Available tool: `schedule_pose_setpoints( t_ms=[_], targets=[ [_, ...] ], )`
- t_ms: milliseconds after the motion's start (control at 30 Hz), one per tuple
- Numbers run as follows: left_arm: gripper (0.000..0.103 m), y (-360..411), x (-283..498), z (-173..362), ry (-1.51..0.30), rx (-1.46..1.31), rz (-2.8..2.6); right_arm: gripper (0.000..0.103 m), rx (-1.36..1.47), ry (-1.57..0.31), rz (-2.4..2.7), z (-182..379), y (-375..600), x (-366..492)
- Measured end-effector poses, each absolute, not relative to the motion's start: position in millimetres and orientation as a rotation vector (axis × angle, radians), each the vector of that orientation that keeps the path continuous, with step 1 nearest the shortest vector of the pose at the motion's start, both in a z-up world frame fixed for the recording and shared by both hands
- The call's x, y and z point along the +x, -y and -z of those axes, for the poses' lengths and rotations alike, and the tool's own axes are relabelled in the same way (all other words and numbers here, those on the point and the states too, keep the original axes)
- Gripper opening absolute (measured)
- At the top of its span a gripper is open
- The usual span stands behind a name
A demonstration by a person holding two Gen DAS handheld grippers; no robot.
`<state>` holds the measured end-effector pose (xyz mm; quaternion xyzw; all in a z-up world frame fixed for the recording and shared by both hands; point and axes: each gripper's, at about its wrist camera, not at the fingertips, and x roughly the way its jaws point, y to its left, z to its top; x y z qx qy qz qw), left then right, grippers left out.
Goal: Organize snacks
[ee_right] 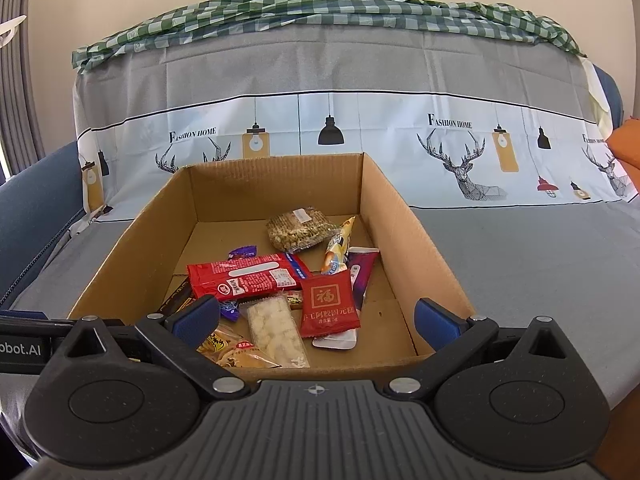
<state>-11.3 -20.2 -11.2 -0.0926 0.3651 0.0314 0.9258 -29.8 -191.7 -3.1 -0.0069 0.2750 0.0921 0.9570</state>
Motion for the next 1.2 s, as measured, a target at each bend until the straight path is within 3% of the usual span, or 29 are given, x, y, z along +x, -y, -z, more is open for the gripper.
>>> schedule_pose_setpoints(
  t_ms=[1200],
  targets=[
    [0.102,21.6,-11.2,11.8,-0.752,-0.191,-0.061,0.102,-0.018,-0.555,-0.194,2.7,192.2,-29.2]
  ],
)
